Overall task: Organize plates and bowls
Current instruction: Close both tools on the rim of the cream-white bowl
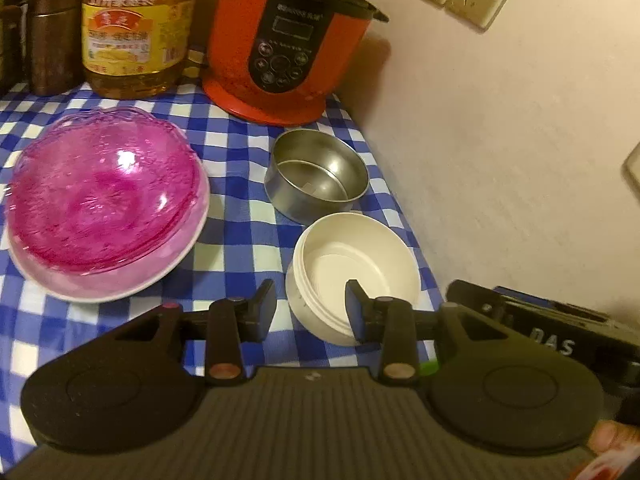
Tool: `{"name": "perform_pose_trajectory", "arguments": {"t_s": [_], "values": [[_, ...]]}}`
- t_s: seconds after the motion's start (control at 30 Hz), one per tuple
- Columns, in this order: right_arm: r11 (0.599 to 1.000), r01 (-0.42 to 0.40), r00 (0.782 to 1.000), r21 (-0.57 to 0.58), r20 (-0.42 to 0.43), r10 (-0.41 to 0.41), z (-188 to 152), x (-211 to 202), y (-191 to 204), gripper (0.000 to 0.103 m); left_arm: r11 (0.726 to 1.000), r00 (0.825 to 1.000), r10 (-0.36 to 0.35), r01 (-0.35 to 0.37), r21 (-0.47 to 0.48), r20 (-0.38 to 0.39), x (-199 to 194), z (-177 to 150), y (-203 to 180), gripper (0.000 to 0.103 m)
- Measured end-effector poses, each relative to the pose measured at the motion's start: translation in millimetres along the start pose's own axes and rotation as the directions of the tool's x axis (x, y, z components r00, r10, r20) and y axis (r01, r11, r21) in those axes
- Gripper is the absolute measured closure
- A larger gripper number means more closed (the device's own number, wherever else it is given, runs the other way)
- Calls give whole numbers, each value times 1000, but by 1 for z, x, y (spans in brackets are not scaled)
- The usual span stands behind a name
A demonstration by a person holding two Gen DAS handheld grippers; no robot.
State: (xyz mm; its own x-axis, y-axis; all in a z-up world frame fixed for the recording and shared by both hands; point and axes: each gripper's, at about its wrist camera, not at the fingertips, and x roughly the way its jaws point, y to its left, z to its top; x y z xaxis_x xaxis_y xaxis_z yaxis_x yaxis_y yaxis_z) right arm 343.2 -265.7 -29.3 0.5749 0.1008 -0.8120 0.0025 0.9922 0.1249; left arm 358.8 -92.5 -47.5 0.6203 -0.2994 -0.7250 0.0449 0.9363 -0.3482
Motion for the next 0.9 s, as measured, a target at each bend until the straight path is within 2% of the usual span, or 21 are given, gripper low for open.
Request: {"name": "perform_pose_trajectory", "arguments": {"t_s": [0.13, 0.4, 0.7, 0.9], "values": [[1000, -2, 998, 11, -66, 3, 4, 27, -4, 59, 1000, 1000, -20, 20, 14, -15, 20, 2, 0, 70], [999, -18, 989, 30, -144, 22, 9, 61, -7, 66, 999, 999, 1, 1, 33, -39, 50, 8, 0, 71], [1000, -8, 983, 23, -184, 13, 14, 81, -11, 74, 999, 997, 18, -15, 48, -72, 70, 8, 0, 79], [999, -15, 979, 36, -205, 22, 14, 91, -15, 84, 999, 997, 19, -15, 51, -73, 74, 5, 2, 85]]}}
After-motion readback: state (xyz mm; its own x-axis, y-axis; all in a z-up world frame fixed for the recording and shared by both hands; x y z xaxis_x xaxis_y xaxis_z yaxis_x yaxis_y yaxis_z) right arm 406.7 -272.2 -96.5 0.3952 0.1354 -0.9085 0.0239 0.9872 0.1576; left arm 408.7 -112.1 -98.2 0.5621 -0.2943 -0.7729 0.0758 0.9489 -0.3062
